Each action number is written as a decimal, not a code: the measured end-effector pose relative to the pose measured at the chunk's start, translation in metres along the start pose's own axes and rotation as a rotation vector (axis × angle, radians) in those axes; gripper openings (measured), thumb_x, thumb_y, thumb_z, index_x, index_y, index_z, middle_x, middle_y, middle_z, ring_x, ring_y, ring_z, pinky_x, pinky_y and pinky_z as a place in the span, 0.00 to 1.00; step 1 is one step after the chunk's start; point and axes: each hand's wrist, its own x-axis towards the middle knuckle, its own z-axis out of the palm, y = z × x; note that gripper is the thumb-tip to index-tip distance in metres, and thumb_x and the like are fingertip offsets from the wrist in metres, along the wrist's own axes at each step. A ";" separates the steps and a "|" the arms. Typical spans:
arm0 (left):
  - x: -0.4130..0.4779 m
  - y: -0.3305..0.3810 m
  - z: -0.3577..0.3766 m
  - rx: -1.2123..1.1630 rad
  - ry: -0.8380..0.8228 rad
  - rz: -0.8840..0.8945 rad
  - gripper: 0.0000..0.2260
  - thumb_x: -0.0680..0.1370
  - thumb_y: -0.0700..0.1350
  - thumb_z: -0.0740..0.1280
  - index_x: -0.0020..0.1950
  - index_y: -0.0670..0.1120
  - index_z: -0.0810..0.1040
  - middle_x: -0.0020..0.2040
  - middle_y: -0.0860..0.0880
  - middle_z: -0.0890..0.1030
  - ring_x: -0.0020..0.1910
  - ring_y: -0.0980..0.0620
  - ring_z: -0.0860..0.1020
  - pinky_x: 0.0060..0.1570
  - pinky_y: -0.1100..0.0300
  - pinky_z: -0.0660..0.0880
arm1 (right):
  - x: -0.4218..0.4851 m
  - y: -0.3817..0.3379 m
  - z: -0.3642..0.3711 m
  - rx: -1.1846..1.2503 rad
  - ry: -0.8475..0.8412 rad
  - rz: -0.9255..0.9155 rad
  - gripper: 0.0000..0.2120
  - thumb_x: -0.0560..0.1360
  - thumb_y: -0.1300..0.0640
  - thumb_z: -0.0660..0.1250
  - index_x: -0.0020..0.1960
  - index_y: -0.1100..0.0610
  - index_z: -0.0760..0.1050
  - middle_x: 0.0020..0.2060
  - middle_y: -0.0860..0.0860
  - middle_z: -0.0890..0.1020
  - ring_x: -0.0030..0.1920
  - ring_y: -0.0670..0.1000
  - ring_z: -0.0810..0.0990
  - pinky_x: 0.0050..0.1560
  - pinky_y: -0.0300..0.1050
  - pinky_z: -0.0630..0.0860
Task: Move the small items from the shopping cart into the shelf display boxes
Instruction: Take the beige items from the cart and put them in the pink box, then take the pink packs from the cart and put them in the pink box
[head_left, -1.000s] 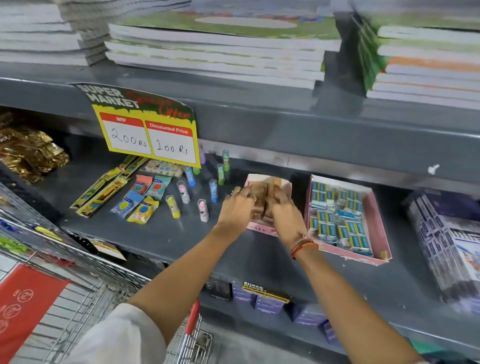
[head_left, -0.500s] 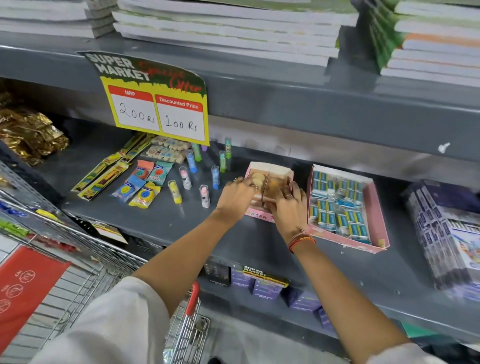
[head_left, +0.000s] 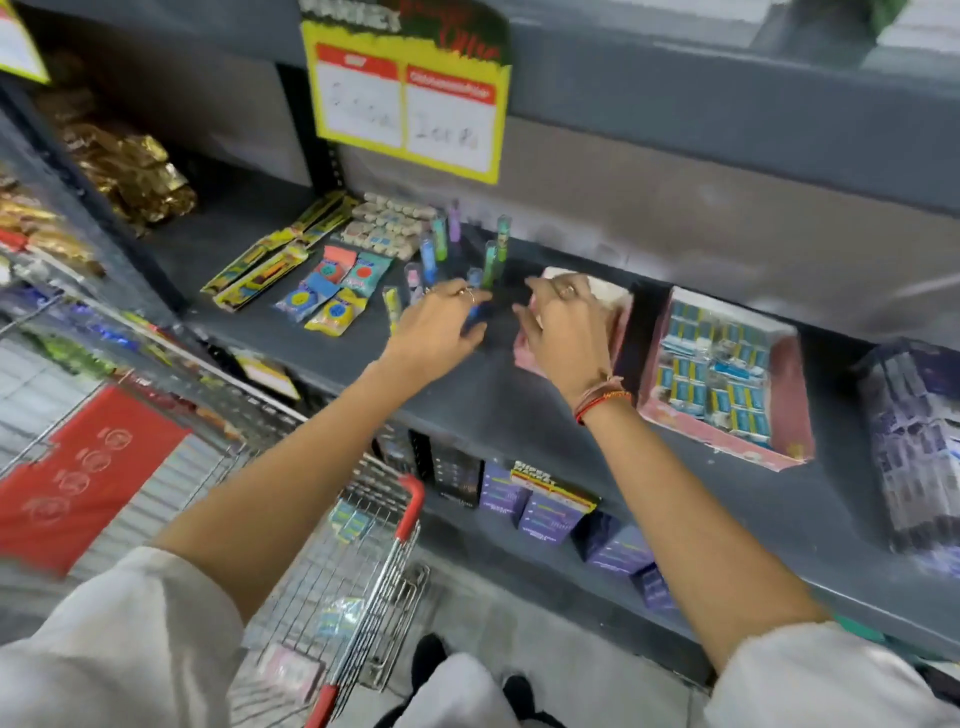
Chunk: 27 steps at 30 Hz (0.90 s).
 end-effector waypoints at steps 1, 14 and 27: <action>-0.010 -0.013 -0.005 -0.033 0.055 -0.026 0.17 0.78 0.45 0.63 0.66 0.45 0.73 0.64 0.43 0.75 0.62 0.41 0.74 0.54 0.47 0.75 | 0.002 -0.015 0.003 0.057 0.015 -0.050 0.13 0.72 0.59 0.68 0.53 0.63 0.79 0.43 0.60 0.85 0.52 0.61 0.79 0.49 0.53 0.77; -0.186 -0.171 0.026 -0.275 0.126 -0.791 0.14 0.74 0.39 0.67 0.59 0.39 0.77 0.56 0.37 0.80 0.56 0.40 0.78 0.55 0.49 0.75 | -0.073 -0.218 0.137 0.386 -0.612 -0.439 0.09 0.74 0.65 0.61 0.51 0.64 0.76 0.46 0.62 0.82 0.54 0.61 0.76 0.49 0.54 0.74; -0.326 -0.217 0.175 -0.335 -0.401 -1.385 0.18 0.75 0.35 0.65 0.65 0.40 0.71 0.66 0.39 0.70 0.58 0.42 0.76 0.56 0.49 0.76 | -0.154 -0.227 0.262 0.106 -1.187 -0.451 0.13 0.78 0.62 0.61 0.62 0.61 0.73 0.54 0.59 0.80 0.53 0.56 0.79 0.45 0.39 0.73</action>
